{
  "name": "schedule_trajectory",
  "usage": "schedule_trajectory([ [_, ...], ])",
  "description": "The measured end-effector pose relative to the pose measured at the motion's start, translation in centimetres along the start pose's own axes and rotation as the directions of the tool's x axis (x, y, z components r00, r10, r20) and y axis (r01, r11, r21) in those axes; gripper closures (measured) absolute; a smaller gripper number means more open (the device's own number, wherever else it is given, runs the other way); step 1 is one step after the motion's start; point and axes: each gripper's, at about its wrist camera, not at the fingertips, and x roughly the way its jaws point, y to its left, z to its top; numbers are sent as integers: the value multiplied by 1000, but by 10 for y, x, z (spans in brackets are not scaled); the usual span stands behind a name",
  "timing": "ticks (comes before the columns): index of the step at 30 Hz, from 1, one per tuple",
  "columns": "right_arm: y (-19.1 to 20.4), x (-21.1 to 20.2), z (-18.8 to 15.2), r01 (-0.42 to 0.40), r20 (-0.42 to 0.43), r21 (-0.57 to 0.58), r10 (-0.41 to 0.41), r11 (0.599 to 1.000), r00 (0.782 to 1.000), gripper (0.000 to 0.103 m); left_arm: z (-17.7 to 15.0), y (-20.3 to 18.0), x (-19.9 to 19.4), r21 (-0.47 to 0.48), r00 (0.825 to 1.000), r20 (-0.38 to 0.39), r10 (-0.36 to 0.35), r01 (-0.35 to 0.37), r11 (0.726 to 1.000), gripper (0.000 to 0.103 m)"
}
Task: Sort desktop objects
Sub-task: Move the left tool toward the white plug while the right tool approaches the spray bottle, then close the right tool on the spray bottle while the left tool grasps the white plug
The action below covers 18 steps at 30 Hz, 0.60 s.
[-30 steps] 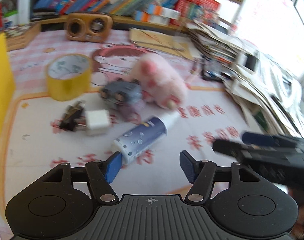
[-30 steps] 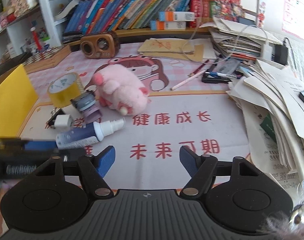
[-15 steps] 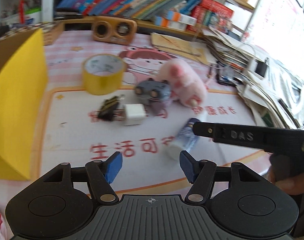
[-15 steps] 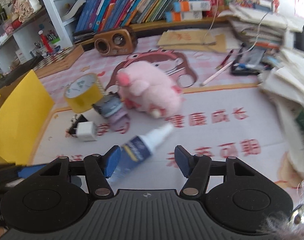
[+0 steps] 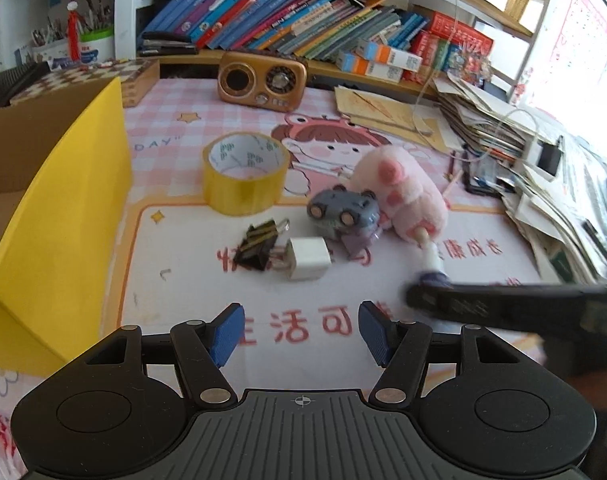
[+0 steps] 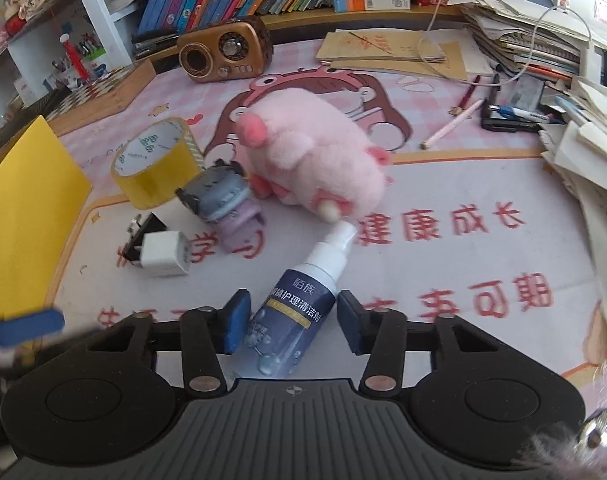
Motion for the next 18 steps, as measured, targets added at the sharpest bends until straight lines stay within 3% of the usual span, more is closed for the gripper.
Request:
schedule_trajectory([
  [6,-26,-18,-15,73,23,-77,-72,994,997,69,8,-14,29,-9,999,-5,45,-46,999,58],
  [13,-27,-19,-18,67,31,-139,-63,988,998,67,14,-25,60,-43,987,-30,161,-162,986,59],
  [18,-27,-19,-19,53,31,-170,-49,984,998,67,18,-33,69,-34,984,-21,175,-176,984,59],
])
